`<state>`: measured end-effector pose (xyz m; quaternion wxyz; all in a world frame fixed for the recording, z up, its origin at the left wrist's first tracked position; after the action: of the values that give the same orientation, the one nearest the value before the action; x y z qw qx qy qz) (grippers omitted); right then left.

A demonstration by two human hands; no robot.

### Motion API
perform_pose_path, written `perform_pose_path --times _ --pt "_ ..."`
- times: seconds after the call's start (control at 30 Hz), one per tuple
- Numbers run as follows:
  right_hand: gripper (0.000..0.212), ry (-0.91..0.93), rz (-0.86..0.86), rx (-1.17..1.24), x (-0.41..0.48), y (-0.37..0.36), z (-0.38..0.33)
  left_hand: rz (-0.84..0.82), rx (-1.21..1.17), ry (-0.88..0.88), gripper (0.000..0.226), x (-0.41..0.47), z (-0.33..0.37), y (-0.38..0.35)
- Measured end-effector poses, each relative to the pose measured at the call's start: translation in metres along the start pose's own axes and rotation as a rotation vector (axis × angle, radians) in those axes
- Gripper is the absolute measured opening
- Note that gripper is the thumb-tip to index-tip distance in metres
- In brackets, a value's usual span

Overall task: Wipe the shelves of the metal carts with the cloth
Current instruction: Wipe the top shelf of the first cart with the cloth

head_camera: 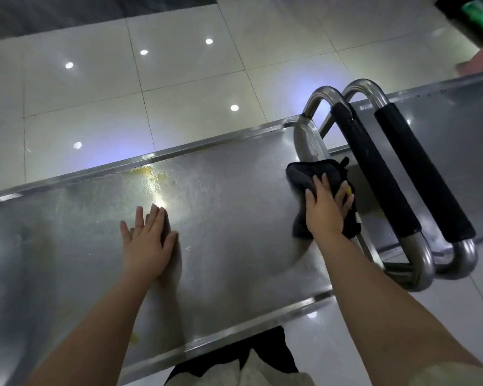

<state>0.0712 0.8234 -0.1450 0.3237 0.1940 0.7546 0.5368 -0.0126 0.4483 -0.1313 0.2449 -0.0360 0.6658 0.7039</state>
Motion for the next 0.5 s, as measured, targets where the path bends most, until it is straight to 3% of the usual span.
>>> perform_pose_path --times 0.13,0.33,0.5 --pt "0.054 0.116 -0.071 -0.069 0.007 -0.01 -0.059 -0.029 0.019 0.016 0.067 0.008 -0.006 0.003" --pt "0.055 0.579 -0.257 -0.245 -0.069 -0.062 -0.183 -0.025 -0.006 -0.001 0.068 0.011 -0.007 0.011" --pt "0.057 0.88 -0.311 -0.315 -0.116 -0.08 -0.187 -0.025 -0.057 0.04 0.066 0.01 -0.006 0.013"
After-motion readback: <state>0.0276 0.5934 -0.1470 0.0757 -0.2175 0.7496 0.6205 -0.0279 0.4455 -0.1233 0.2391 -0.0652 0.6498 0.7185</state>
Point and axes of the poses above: each hand's wrist, its own x-axis towards the middle knuckle, its own y-axis out of the back of the hand, z = x × y, the point moved 1 cm from there along x, towards the middle knuckle, and after that the axes turned 5 degrees about -z, right-handed, at the moved point
